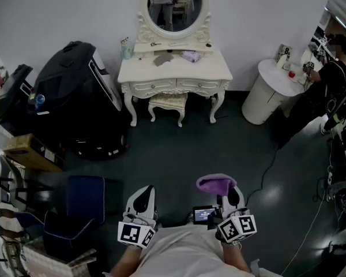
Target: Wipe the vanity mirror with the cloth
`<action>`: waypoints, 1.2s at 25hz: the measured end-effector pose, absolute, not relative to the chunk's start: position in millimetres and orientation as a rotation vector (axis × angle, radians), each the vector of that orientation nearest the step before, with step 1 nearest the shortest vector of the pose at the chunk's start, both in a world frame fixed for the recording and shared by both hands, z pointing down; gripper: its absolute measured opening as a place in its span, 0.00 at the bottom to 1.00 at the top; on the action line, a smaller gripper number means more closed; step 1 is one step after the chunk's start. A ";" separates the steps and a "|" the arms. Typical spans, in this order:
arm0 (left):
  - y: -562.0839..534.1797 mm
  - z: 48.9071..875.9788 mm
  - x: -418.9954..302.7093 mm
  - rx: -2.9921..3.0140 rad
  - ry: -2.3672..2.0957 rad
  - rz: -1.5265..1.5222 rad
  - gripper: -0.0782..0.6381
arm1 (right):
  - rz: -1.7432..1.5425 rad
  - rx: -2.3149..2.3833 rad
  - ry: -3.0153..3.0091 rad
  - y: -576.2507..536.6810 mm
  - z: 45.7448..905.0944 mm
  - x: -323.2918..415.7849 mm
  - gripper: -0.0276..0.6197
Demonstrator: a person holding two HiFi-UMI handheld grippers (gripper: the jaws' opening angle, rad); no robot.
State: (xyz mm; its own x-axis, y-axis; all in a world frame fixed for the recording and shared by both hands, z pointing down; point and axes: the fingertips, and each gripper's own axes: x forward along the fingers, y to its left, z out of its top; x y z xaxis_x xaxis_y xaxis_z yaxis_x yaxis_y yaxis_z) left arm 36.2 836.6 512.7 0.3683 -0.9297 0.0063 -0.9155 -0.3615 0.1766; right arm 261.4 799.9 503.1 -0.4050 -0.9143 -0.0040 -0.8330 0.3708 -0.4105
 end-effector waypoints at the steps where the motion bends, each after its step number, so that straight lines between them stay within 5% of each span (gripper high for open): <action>1: 834.4 512.1 31.3 2.480 -1.680 -0.145 0.11 | -0.503 -1.558 2.396 800.1 502.0 256.3 0.12; 21: 831.0 508.1 123.1 2.462 -1.774 -0.215 0.11 | -0.459 -1.482 2.461 801.0 502.3 346.0 0.12; 30: 818.5 519.5 102.7 2.359 -1.870 -0.163 0.11 | -0.551 -1.424 2.468 779.0 518.2 342.4 0.12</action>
State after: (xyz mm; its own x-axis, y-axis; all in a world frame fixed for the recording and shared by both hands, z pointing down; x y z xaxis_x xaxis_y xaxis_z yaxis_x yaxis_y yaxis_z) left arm 102.7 818.5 519.5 0.2278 -0.9737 -0.0058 -0.9600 -0.2256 0.1659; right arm 342.4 779.0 518.2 -0.4967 -0.8678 -0.0179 -0.7776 0.4541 -0.4349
